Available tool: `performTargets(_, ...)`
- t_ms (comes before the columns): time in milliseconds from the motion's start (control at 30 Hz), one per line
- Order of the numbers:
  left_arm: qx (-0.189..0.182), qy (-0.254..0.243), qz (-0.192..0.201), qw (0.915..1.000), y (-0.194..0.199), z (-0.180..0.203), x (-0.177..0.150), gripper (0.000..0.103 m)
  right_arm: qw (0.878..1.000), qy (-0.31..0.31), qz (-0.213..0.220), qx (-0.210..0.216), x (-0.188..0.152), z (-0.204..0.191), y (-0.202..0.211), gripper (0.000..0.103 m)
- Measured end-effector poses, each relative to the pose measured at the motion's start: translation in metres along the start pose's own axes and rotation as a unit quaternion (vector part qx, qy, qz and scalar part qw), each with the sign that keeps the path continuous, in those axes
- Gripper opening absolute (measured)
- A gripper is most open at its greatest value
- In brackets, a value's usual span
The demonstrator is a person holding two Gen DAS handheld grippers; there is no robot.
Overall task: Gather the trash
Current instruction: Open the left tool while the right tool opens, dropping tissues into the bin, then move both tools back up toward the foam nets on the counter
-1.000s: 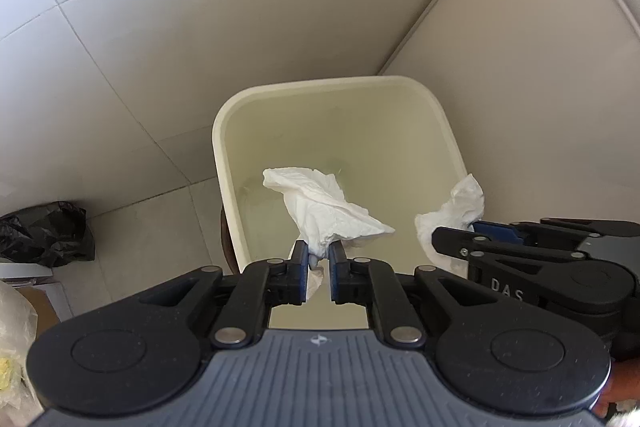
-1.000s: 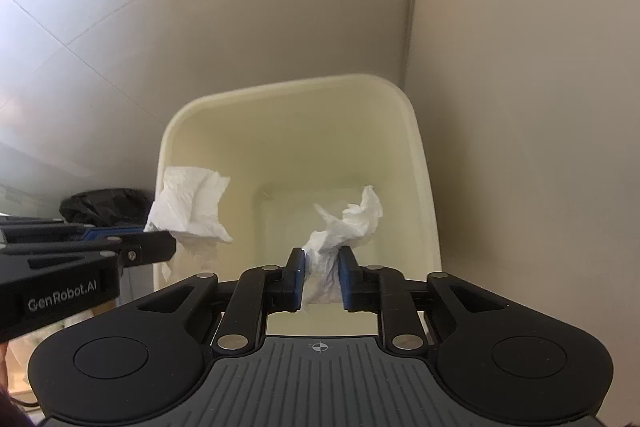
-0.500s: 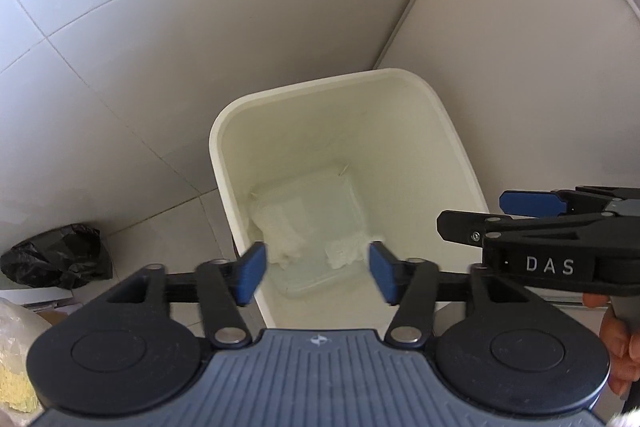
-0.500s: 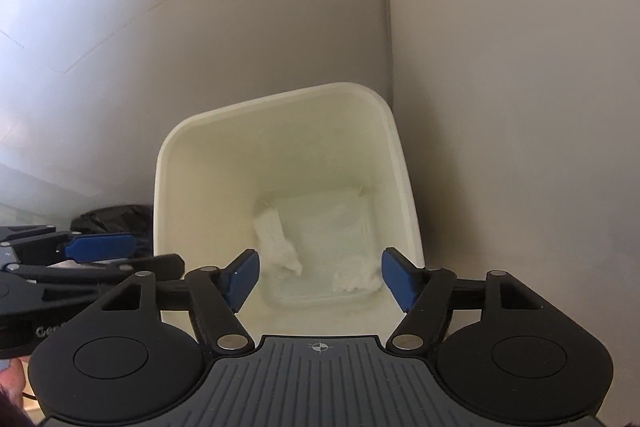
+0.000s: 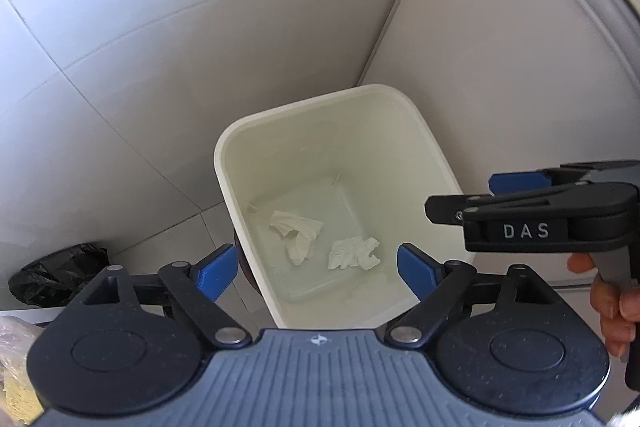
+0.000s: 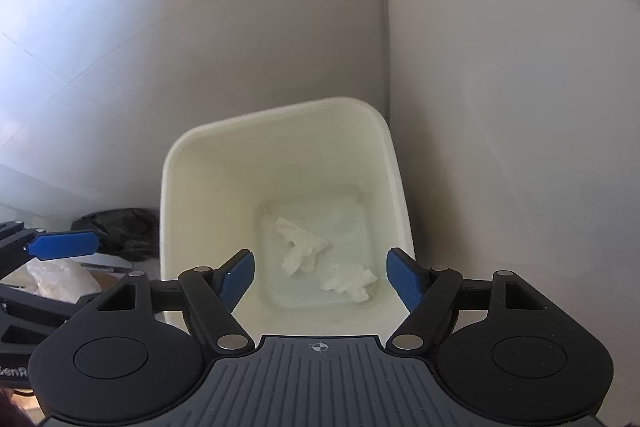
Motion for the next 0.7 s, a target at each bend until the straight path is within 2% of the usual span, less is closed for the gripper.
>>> performTargets(100,0.0,0.001,0.007,1.0,0.011,0.002,0.004,0.086,1.0,0.014,0.005,-0.006,0.005,-0.005,0.008,0.081)
performTargets(300,-0.012,0.008,0.037,0.9992,0.041,0.004,0.013,0.091,1.0,0.024,0.019,-0.004,0.015,-0.013,0.033,0.081)
performTargets(500,-0.017,0.022,0.07,0.9971,0.084,0.007,0.022,0.096,0.997,0.02,0.07,0.021,0.03,-0.017,0.083,0.087)
performTargets(700,-0.008,0.026,0.097,0.9949,0.115,0.008,0.038,0.102,0.993,0.04,0.106,0.041,0.043,-0.017,0.133,0.088)
Point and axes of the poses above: each gripper's, at about its wrist camera, not at the fingertips, and y roughly against the way its jaws point, z to its right, x to its top, the point moved 2 cm from there along -y, roughly the way its jaws point, and after that the axes turned 15 degrees about z, right-handed, at the moved point
